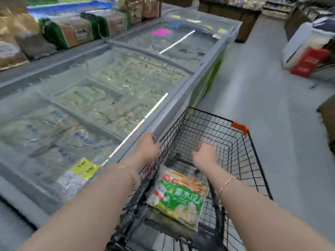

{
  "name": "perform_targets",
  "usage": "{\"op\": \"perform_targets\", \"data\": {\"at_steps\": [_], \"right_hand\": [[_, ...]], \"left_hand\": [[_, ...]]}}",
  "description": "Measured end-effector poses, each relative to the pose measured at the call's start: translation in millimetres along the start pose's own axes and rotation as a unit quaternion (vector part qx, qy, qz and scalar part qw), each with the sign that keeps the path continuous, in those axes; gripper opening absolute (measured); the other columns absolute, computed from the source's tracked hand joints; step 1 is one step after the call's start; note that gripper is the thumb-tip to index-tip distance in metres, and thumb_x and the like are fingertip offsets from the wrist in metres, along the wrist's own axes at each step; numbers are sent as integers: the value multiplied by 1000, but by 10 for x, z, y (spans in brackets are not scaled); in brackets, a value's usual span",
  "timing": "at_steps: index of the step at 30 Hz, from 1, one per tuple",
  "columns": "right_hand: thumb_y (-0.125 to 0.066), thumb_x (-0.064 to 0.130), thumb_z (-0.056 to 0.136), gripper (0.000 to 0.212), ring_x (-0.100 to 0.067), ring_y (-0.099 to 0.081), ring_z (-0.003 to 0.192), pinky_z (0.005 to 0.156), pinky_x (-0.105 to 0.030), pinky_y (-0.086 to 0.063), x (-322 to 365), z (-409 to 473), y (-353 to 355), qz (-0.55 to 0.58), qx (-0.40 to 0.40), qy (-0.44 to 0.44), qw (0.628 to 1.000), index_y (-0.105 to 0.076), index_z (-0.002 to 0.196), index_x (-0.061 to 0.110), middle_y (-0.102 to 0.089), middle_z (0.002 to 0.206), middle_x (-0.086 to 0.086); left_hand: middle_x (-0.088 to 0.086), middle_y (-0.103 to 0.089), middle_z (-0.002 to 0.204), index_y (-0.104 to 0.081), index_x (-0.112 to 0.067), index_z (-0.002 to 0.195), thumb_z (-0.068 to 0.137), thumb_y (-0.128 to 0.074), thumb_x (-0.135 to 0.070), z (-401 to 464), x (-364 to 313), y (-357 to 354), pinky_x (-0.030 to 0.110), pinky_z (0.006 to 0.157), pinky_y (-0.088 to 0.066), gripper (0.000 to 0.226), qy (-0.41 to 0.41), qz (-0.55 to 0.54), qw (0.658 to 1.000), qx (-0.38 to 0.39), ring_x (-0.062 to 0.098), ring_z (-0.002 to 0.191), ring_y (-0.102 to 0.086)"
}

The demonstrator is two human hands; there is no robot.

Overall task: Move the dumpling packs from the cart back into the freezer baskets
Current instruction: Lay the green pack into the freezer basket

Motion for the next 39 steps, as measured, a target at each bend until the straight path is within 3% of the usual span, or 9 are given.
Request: {"op": "perform_targets", "data": {"at_steps": [2, 6, 13, 17, 22, 27, 30, 33, 39], "right_hand": [[-49, 11, 92, 18, -24, -49, 85, 63, -23, -37, -263, 153, -183, 10, 5, -32, 999, -44, 74, 12, -55, 96, -17], [-45, 8, 93, 20, -28, -53, 90, 70, -27, -37, -787, 298, -562, -19, 35, -88, 995, -47, 73, 13, -60, 116, -22], [-44, 7, 94, 31, -30, -57, 117, 86, -31, -47, -1751, 437, -1237, -41, 90, -223, 970, -56, 120, -5, -60, 124, -19], [-44, 9, 95, 25, -31, -60, 109, 67, -22, -36, -2135, 508, -1598, -19, 113, -250, 961, -54, 73, 6, -62, 117, -20], [-38, 4, 96, 30, -34, -51, 121, 87, -33, -42, -2405, 615, -1884, 13, 127, -289, 949, -51, 121, -8, -54, 128, -22], [-36, 8, 98, 35, -24, -55, 86, 68, -28, -40, -2546, 695, -2118, 40, 155, -306, 938, -40, 130, -8, -55, 116, -22], [-36, 6, 98, 32, -19, -47, 84, 67, -28, -37, -2619, 753, -2172, 53, 141, -323, 934, -37, 129, -4, -56, 115, -17], [-41, 8, 97, 28, -18, -45, 72, 61, -27, -37, -2667, 771, -2178, 80, 115, -337, 931, -44, 124, 1, -54, 89, -11], [-43, 10, 97, 17, -26, -53, 86, 68, -28, -38, -2689, 755, -2149, 78, 96, -349, 929, -53, 108, 2, -59, 103, -17]], "left_hand": [[12, -55, 91, -42, -18, 78, 91, -53, -19, 142, 146, -248, 34, 75, -48, 18, 7, 33, 999, 22, 26, 85, -56], [17, -63, 114, -55, -9, 98, 92, -53, -20, 413, 554, -637, 34, 87, -48, 13, 41, 106, 992, 57, 32, 107, -61], [22, -65, 115, -61, 2, 105, 93, -52, -21, 716, 1482, -1253, 31, 79, -43, 28, 108, 204, 964, 131, 33, 106, -61], [20, -60, 121, -57, 3, 112, 94, -49, -19, 877, 1950, -1484, 34, 91, -44, 30, 145, 257, 946, 134, 32, 113, -57], [20, -52, 132, -47, 0, 127, 97, -45, -25, 1027, 2275, -1719, 35, 97, -42, 39, 190, 300, 924, 139, 32, 121, -52], [21, -44, 140, -39, 3, 134, 97, -45, -18, 1089, 2575, -1943, 40, 109, -35, 43, 233, 262, 919, 182, 33, 130, -43], [22, -42, 141, -40, 4, 132, 98, -43, -16, 1113, 2690, -1991, 41, 111, -32, 40, 242, 245, 925, 162, 34, 132, -41], [23, -46, 138, -44, 3, 130, 98, -42, -18, 1123, 2656, -1963, 42, 108, -36, 39, 214, 263, 932, 126, 35, 128, -45], [24, -54, 126, -49, 3, 120, 98, -42, -22, 1115, 2572, -1923, 41, 93, -43, 34, 179, 343, 918, 85, 37, 118, -52]]}}
Point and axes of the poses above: each hand's wrist, its own z-axis towards the middle knuckle, its own y-axis out of the back of the hand, x = y × z, the point moved 7 cm from there along z, towards the middle knuckle
